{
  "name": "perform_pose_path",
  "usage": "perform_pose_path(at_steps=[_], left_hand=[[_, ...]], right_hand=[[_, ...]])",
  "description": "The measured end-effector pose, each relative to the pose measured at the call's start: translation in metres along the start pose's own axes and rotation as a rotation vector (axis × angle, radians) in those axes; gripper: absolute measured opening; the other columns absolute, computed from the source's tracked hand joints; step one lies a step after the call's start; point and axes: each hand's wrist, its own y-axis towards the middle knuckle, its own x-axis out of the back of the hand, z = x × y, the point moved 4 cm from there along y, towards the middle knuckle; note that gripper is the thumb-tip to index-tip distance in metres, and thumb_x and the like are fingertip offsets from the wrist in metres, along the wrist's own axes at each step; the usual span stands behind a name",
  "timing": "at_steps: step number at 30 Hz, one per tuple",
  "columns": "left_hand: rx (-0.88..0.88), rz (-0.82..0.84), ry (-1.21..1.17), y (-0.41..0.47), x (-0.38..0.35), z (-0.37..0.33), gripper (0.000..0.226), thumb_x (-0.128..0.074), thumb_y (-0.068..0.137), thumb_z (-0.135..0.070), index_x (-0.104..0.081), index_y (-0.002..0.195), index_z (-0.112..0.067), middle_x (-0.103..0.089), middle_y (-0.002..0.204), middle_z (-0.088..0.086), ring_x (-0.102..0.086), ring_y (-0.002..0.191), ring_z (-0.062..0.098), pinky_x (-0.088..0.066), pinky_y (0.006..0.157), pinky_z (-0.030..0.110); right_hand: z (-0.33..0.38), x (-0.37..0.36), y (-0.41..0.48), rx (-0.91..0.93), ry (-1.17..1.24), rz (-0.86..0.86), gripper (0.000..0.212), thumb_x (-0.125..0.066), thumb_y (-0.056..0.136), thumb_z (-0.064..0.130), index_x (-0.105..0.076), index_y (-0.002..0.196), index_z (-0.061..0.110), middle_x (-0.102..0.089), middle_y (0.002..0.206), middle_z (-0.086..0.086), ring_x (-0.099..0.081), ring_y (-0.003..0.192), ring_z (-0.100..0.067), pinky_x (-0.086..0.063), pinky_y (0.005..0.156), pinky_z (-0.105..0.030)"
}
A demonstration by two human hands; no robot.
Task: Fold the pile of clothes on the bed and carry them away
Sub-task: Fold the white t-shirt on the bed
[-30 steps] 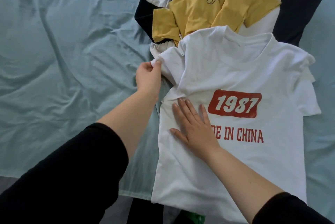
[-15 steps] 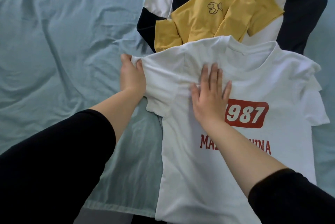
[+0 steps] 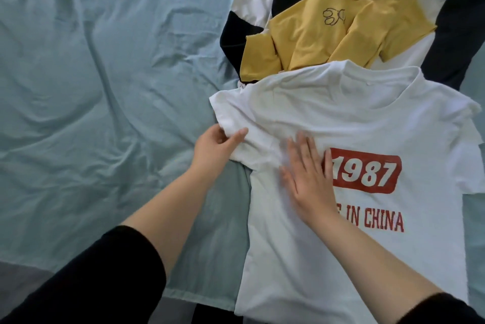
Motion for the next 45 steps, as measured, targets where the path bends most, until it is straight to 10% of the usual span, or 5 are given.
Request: perform_pose_path(at_steps=[20, 26, 35, 38, 45], left_hand=[[-0.125, -0.295, 0.699, -0.036, 0.001, -0.002, 0.058, -0.057, 0.092, -0.041, -0.030, 0.142, -0.024, -0.040, 0.141, 0.002, -0.042, 0.128, 0.024, -0.036, 0.101, 0.042], [-0.580, 0.084, 1.116, -0.087, -0.073, 0.021, 0.058, -0.025, 0.103, -0.041, 0.001, 0.154, -0.033, 0.004, 0.163, -0.003, 0.016, 0.148, 0.015, 0.016, 0.118, 0.035], [-0.095, 0.114, 1.224, -0.110, -0.137, 0.045, 0.082, -0.014, 0.093, -0.066, 0.039, 0.141, -0.026, 0.047, 0.147, 0.009, 0.048, 0.132, 0.025, 0.030, 0.107, 0.048], [-0.143, 0.104, 1.160, -0.125, -0.178, 0.023, 0.074, -0.025, 0.098, -0.049, 0.023, 0.150, -0.024, 0.027, 0.158, 0.003, 0.034, 0.141, 0.019, 0.022, 0.114, 0.048], [-0.354, 0.273, 1.235, -0.123, -0.307, -0.019, 0.090, -0.035, 0.093, -0.061, 0.033, 0.144, -0.034, 0.041, 0.152, 0.002, 0.046, 0.132, 0.025, 0.027, 0.109, 0.052]], right_hand=[[0.040, -0.047, -0.068, 0.371, -0.208, 0.194, 0.063, -0.021, 0.100, 0.055, -0.014, 0.154, 0.024, -0.003, 0.161, 0.001, -0.011, 0.149, -0.019, -0.001, 0.117, -0.043], [-0.047, -0.021, -0.065, -0.232, -0.069, 0.059, 0.065, -0.004, 0.098, 0.059, 0.017, 0.151, 0.030, 0.020, 0.160, 0.005, 0.021, 0.146, -0.009, 0.017, 0.117, -0.042], [-0.063, -0.044, -0.149, 0.507, -0.178, 0.305, 0.066, -0.025, 0.096, 0.062, -0.016, 0.154, 0.030, -0.015, 0.161, 0.000, -0.011, 0.148, -0.019, -0.007, 0.114, -0.047], [-0.109, -0.012, -0.142, 0.172, 0.091, 0.183, 0.065, -0.015, 0.097, 0.062, 0.013, 0.151, 0.037, 0.023, 0.158, 0.011, 0.018, 0.147, -0.010, 0.021, 0.115, -0.037], [-0.297, 0.071, -0.115, -0.945, 0.753, -0.437, 0.049, -0.068, 0.085, 0.023, -0.052, 0.129, 0.006, -0.057, 0.124, -0.013, -0.051, 0.118, -0.033, -0.038, 0.103, -0.044]])
